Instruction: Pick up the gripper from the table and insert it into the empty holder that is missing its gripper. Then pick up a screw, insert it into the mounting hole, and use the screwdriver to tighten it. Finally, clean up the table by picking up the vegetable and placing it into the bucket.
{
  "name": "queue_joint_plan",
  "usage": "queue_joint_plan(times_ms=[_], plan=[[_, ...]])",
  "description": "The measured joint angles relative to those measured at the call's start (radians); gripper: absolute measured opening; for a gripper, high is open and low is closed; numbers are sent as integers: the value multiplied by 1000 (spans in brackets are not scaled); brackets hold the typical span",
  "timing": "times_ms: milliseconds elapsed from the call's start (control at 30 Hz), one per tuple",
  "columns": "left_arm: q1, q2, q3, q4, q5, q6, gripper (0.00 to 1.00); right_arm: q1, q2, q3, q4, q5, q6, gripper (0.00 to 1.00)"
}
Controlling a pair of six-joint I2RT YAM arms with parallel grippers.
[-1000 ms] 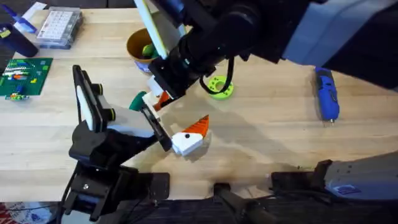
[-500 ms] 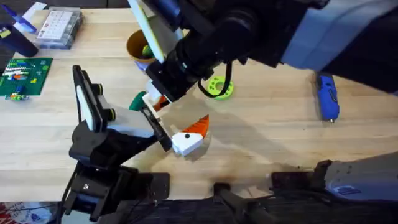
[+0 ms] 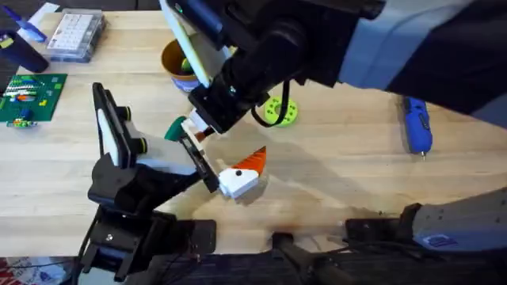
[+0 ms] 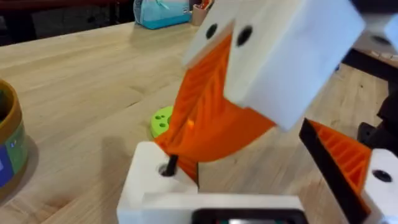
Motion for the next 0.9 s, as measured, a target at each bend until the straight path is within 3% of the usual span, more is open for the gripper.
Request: queue_joint_plan(times_ms=[900], plan=[[1,3,0,0,-8,-15,988,0,29,2,37,-6,0,9]])
